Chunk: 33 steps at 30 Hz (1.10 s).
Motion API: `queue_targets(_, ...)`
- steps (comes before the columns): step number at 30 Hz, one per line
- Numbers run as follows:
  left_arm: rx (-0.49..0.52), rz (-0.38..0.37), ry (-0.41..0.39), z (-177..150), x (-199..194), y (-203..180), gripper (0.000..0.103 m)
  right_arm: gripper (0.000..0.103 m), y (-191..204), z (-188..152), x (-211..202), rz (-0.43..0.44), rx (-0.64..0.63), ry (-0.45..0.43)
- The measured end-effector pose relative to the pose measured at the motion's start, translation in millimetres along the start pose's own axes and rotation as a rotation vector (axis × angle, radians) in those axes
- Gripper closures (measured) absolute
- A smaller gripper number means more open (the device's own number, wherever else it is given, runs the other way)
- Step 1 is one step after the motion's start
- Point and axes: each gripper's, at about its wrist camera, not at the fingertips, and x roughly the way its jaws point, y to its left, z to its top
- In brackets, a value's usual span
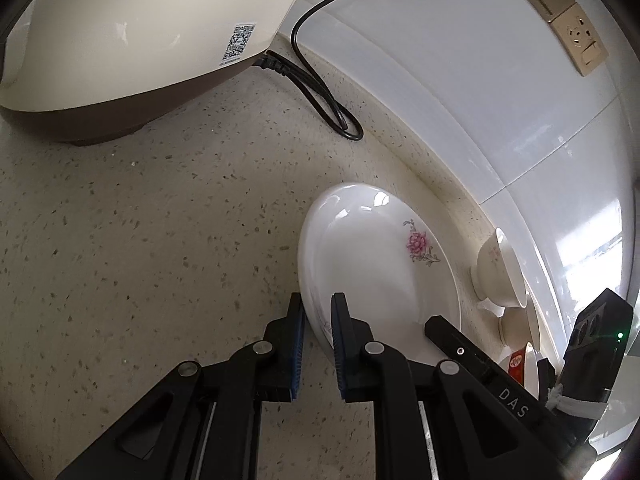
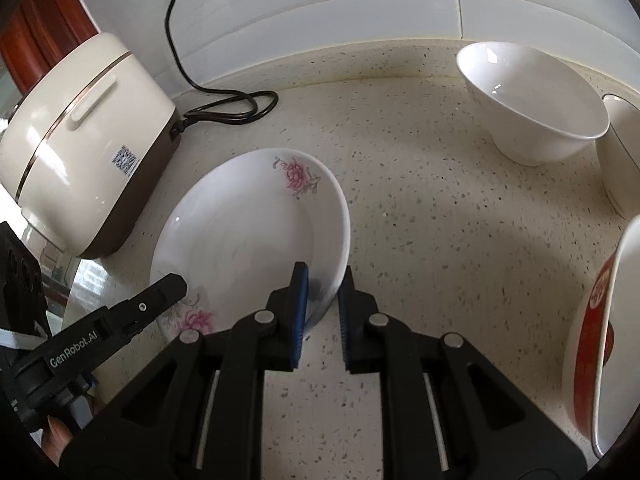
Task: Organize plates and bowls
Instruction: 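Lift the plate with both grippers and carry it toward the plate stack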
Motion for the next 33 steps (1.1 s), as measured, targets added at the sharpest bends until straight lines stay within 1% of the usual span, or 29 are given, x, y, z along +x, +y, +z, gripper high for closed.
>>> queue_targets(3, -0.008, -0.006, -0.014, -2, 3, -1, 0.087, 0.086, -4, -2, -2, 0.018, 0.001, -0.006)
queue_targets(6, 0.002, 0.004, -0.030, -2, 4, -1, 0.087, 0.086, -4, -1, -1, 0.028, -0.010, -0.009)
queue_targets(9, 0.011, 0.018, -0.040, 2, 8, -4, 0.087, 0.085, -6, 2, 0, 0.038, -0.003, 0.003)
queue_targets(12, 0.003, 0.032, -0.043, 9, 13, -5, 0.087, 0.083, -7, 4, 2, 0.033, -0.006, -0.002)
queue_targets(14, 0.004, 0.031, -0.045, 13, 15, -4, 0.087, 0.083, -9, 6, 3, 0.038, -0.001, -0.010)
queue_targets(17, 0.030, 0.040, -0.049, 14, 17, -7, 0.088, 0.083, -9, 9, 5, 0.041, -0.007, -0.017)
queue_targets(19, 0.058, 0.065, -0.048, 13, 18, -10, 0.092, 0.083, -6, 9, 6, 0.033, -0.030, -0.020)
queue_targets(20, 0.067, 0.071, -0.048, 13, 18, -11, 0.092, 0.083, -5, 9, 5, 0.025, -0.040, -0.022)
queue_targets(26, 0.064, 0.059, -0.033, 10, 14, -7, 0.093, 0.085, -6, 7, 2, 0.035, -0.038, -0.018)
queue_targets(33, 0.048, 0.048, -0.041, 6, 4, -2, 0.093, 0.086, 2, 3, -6, 0.039, -0.057, -0.030)
